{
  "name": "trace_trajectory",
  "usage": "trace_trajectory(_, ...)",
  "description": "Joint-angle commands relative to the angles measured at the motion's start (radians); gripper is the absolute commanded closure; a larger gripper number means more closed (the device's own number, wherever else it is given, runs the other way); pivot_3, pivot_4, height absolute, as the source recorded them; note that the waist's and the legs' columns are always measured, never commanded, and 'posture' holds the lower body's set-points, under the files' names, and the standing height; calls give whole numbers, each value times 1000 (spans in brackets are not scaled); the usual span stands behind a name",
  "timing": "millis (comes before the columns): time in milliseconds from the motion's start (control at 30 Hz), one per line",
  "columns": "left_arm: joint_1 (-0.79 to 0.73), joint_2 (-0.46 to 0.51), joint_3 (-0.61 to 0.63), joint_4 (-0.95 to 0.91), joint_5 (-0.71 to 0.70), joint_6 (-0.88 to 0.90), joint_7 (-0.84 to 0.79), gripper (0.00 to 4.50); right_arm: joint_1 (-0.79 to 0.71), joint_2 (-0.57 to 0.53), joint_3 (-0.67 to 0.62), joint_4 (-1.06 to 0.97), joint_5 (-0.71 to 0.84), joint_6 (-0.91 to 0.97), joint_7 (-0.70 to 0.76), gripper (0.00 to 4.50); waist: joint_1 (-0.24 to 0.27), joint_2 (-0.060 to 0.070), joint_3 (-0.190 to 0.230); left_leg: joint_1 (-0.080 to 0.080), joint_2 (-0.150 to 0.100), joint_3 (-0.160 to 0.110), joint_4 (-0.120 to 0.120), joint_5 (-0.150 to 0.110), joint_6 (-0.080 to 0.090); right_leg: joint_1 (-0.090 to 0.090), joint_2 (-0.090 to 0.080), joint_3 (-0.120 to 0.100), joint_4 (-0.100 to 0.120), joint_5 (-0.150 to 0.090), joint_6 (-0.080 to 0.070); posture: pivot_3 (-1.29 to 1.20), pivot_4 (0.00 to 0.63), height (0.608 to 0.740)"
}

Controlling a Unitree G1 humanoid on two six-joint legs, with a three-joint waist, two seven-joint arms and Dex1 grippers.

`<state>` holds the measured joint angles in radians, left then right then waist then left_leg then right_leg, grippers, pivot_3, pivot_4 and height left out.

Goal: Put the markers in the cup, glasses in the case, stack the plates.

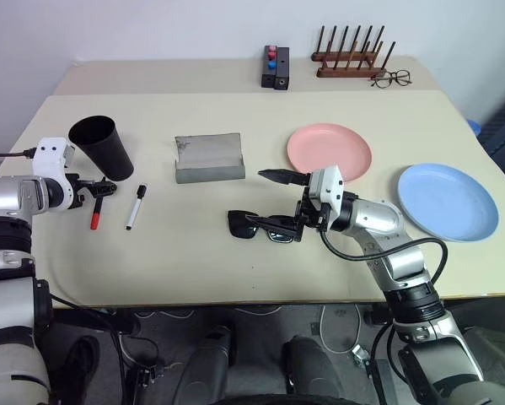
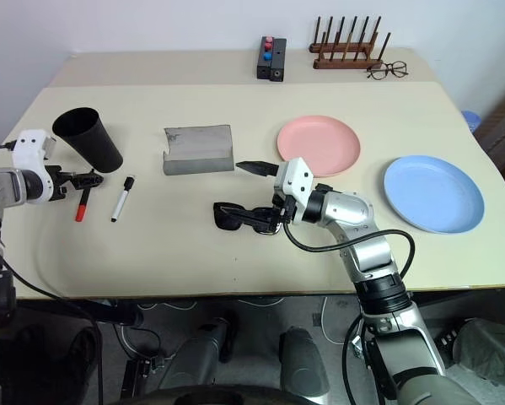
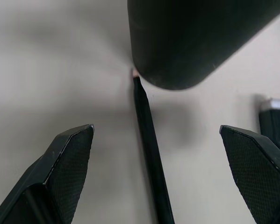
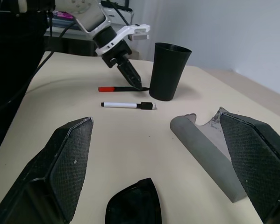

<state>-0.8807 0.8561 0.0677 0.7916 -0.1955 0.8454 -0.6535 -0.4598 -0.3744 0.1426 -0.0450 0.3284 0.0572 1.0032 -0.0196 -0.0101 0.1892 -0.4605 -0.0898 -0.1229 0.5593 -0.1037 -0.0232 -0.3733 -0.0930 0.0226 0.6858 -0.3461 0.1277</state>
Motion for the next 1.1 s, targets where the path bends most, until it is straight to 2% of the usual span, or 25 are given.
trace_trajectory(33,-42,-2,-12,38,37,-8,3,535,0,2,-8,-39,9,-10,-12,0,0,0,0,0,0,0,0,0,0,0,0,0,0,0,0,0,150,740)
trace_trajectory(100,-48,-7,-14,52,45,-4,5,1290,2,2,-8,-40,6,-13,-15,0,0,0,0,0,0,0,0,0,0,0,0,0,0,0,0,0,150,740)
trace_trajectory(300,-5,-6,-1,32,42,43,-2,4396,-4,0,-10,-28,0,-22,-21,0,-1,0,0,0,0,0,0,0,0,1,0,0,0,0,0,0,150,740)
trace_trajectory(467,63,41,33,-75,21,129,-10,4460,-8,0,-7,-15,-6,-34,-16,0,-6,0,0,0,0,0,0,0,0,1,0,0,1,0,0,0,150,740)
trace_trajectory(700,263,132,132,-333,-34,283,-10,4460,-13,0,-3,1,-8,-47,-6,0,-25,0,0,0,1,0,-1,0,0,1,0,1,2,0,0,0,150,740)
trace_trajectory(900,423,140,193,-541,-73,351,-6,4460,-23,3,11,26,-18,-65,11,0,-20,0,0,0,0,-1,-1,0,-1,-1,-2,1,1,0,0,0,150,740)
trace_trajectory(1100,505,171,194,-641,-122,375,-60,4460,-37,7,15,34,-11,-61,20,0,-22,0,0,1,0,-1,-1,-1,-3,-1,-3,1,1,0,-1,0,150,740)
